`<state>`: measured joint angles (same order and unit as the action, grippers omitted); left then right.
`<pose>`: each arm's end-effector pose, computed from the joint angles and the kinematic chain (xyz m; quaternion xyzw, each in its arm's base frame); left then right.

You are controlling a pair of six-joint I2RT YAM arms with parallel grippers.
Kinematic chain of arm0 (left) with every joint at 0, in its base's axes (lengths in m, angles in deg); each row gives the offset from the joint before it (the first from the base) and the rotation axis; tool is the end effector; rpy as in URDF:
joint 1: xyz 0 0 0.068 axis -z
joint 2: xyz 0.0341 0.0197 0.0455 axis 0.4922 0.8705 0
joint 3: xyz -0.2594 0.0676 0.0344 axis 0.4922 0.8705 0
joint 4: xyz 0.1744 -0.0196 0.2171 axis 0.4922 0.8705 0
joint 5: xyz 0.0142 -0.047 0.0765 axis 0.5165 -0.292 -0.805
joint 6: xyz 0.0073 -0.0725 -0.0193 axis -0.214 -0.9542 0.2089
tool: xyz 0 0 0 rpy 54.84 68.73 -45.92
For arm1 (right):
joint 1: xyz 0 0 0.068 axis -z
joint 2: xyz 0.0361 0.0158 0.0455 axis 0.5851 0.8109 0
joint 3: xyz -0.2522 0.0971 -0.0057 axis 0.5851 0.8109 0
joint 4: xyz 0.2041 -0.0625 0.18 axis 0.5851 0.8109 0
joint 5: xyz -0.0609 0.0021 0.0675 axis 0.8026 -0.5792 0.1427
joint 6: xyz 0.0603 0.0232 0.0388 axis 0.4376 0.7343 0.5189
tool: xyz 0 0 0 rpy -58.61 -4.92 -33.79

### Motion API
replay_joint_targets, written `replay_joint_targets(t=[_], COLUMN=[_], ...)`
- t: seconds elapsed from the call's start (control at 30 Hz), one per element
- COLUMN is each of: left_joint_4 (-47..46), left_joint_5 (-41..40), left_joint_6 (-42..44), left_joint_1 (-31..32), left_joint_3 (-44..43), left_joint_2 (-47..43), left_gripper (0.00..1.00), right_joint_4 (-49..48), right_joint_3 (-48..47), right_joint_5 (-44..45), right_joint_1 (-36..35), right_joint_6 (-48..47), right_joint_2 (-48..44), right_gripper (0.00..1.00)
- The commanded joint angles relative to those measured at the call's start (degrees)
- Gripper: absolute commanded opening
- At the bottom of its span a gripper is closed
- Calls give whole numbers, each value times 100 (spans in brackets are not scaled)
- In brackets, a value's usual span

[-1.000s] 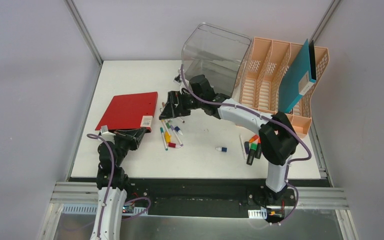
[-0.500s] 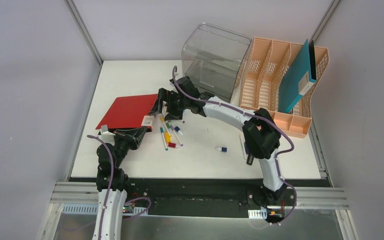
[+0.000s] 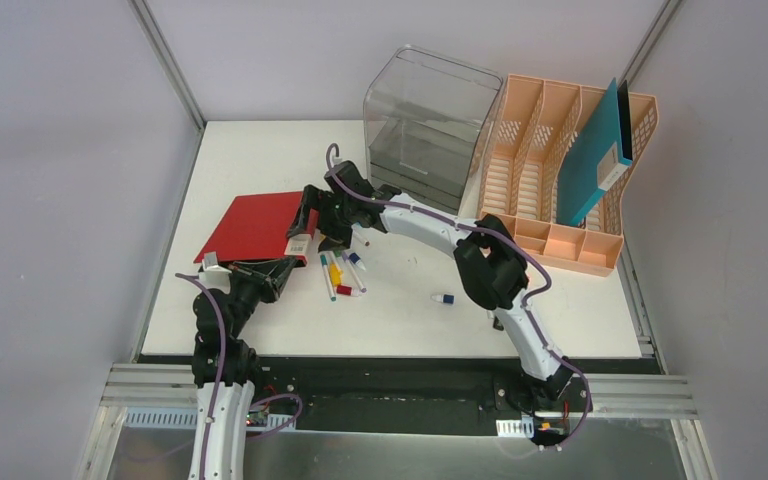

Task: Organize the desk
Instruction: Pick up the folder from the corner of the board.

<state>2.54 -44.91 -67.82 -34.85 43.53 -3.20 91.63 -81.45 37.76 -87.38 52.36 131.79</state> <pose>0.1558 -0.0119 0.1796 -0.4163 0.6148 -0.5374 0.3998 0.3269 0.4477 0.1791 -0.0336 0.9070 0.4091 0.0947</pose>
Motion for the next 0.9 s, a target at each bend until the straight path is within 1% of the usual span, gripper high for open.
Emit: replay_joint_targets(t=[0.0,0.17,0.27,0.4,0.57,0.7,0.87], left_joint_4=[-362,-397,-353,-180,-33,25,188], left_joint_5=[248,441,581,790,930,1038,1263], left_joint_6=[-167,-318,-308,-300,-250,-212,-116], left_joint_1=[-52,-54,-52,-53,-52,-52,-53], left_joint_3=[-316,-326,-412,-542,-752,-887,-1003], left_joint_2=[-91,-133,-137,-177,-234,-234,-242], left_gripper=[0,0,0,0,0,0,0], right_joint_4=[129,114,-6,-89,-213,-261,-305], right_joint_3=[-495,-803,-909,-1003,-1054,-1053,-993], right_joint_5=[-100,-356,-510,-674,-863,-1021,-1126], right_joint_1=[-26,-57,-40,-8,51,67,77], right_joint_6=[296,372,359,207,19,-57,-187], right_joint_2=[179,411,452,357,119,-106,-402], right_gripper=[95,88,78,70,57,53,50])
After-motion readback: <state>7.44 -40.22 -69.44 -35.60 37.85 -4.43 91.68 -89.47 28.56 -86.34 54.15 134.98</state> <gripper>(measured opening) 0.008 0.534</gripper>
